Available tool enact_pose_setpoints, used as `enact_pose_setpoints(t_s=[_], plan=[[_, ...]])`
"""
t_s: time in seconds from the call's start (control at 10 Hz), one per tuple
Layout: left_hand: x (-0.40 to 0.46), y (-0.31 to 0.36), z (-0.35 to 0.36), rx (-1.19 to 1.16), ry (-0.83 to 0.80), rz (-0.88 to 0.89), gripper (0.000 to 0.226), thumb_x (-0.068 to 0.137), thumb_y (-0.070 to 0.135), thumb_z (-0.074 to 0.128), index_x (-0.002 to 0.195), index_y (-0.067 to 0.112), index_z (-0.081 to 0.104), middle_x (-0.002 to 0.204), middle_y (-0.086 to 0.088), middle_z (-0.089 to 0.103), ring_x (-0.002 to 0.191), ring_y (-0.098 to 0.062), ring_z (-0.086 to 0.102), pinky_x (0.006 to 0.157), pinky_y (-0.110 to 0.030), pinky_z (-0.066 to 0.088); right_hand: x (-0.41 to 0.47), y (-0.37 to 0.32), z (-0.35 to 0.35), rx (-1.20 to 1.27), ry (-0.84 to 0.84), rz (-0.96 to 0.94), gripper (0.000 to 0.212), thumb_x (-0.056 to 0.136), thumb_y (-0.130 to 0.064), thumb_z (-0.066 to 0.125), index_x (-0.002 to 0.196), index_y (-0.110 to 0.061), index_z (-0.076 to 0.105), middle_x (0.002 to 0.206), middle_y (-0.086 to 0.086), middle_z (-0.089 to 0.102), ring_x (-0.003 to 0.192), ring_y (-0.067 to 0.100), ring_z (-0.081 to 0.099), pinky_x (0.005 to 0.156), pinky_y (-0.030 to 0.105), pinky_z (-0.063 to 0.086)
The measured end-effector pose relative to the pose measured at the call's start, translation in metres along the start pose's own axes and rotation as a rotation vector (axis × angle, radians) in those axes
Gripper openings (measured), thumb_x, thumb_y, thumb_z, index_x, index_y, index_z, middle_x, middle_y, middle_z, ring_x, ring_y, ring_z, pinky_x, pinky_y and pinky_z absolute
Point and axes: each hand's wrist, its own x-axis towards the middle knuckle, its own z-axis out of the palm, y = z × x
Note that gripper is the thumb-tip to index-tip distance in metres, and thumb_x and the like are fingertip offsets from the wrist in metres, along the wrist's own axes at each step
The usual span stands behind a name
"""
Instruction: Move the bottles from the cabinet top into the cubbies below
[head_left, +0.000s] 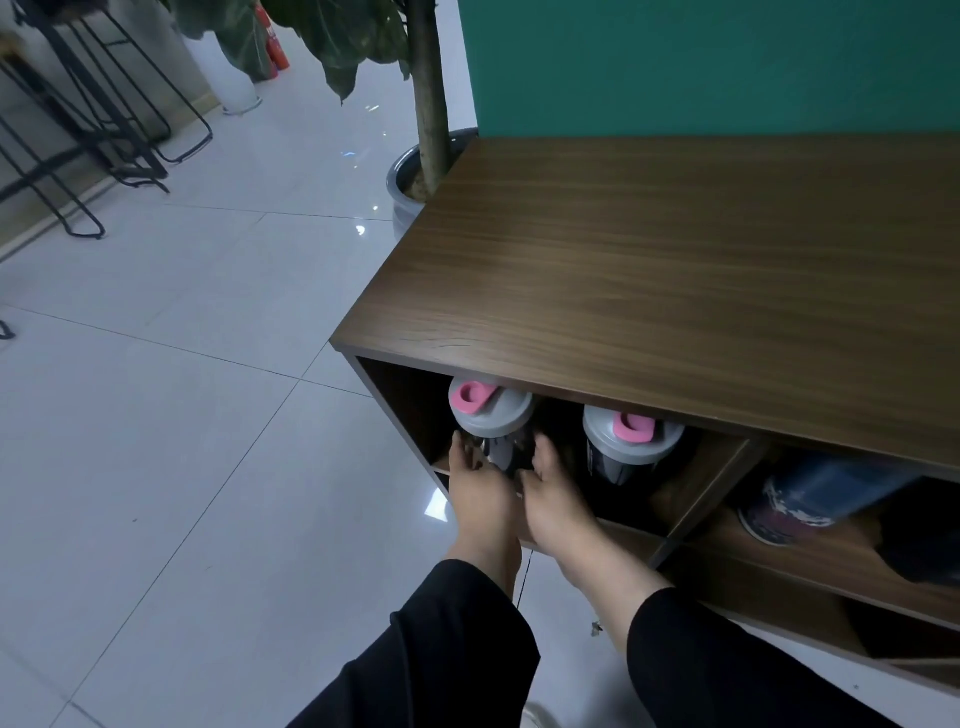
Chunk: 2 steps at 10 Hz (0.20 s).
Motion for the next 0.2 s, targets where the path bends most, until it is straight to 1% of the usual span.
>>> enact_pose_setpoints(t_s=[0.1,0.2], plan=[[0.008,-0.005,-0.005,0.097,0.08,-0.073,0.071,0.094,0.001,0.041,0.161,0.021,0.031,0.144,-0.014,0.061,0.129,-0.037,0.061,0.112,-0.053,0.049,-0.005,0.001,-0.005,-0.002,-0.022,0.029,0.061,0.099,-0.016,0.038,0.154,-0.033,0.018,0.16,-0.001,0.028,0.141,0.013,0.032,0.109,0.027,0.027],[-0.001,-0.008,-0.006,0.086,0.111,-0.257,0.046,0.088,0.005,0.05,0.133,0.001,0.055,0.108,-0.019,0.071,0.093,-0.037,0.07,0.082,-0.046,0.059,-0.02,-0.005,-0.01,0.052,-0.021,0.105,0.057,0.103,-0.03,0.04,0.155,-0.026,0.02,0.16,0.0,0.029,0.146,0.016,0.03,0.108,0.026,0.026]])
